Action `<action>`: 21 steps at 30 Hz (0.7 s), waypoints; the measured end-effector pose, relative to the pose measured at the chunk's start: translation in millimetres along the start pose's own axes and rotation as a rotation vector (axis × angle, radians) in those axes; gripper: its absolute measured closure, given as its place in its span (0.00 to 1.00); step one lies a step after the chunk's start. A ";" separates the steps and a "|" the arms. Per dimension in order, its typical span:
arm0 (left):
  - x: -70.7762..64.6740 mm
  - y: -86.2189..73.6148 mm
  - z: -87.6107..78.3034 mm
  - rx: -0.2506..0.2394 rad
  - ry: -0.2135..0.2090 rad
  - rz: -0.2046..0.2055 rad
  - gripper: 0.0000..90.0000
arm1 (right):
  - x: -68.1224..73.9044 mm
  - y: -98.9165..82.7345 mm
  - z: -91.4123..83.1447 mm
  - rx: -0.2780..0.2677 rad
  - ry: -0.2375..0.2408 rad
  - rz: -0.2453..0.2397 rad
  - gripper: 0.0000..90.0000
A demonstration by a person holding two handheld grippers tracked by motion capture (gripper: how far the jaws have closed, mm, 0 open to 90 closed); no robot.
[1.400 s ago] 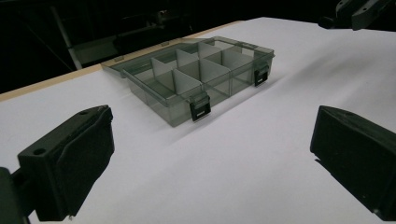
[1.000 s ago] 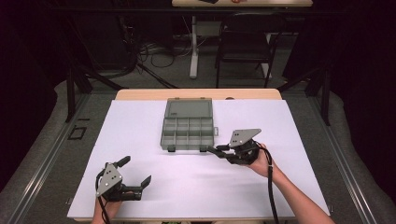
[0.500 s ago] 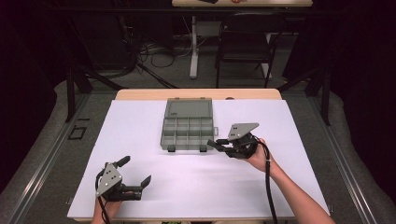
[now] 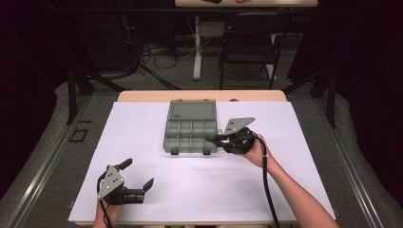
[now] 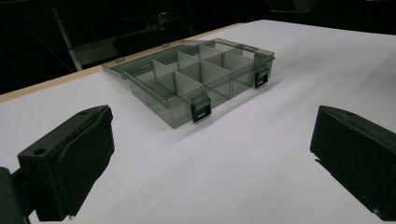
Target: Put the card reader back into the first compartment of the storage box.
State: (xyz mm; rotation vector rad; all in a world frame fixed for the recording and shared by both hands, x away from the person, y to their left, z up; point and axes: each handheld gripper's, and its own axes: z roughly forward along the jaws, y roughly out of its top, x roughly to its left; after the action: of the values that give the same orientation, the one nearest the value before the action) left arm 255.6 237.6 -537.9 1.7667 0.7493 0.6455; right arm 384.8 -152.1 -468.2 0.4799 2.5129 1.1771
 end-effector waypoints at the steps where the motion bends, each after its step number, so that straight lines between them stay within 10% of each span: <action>1: 0.0 0.0 -0.3 0.000 0.001 0.000 0.00 | -0.2 1.2 0.8 0.003 -0.003 -0.003 0.82; 21: -0.5 0.4 0.4 0.001 0.000 0.004 0.00 | -5.9 15.7 14.2 0.017 -0.016 -0.006 0.82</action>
State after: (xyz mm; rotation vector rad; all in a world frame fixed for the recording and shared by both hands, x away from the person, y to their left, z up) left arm 255.6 236.9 -537.7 1.7695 0.7468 0.6480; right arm 398.6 -135.6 -463.7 0.4834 2.5106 1.1467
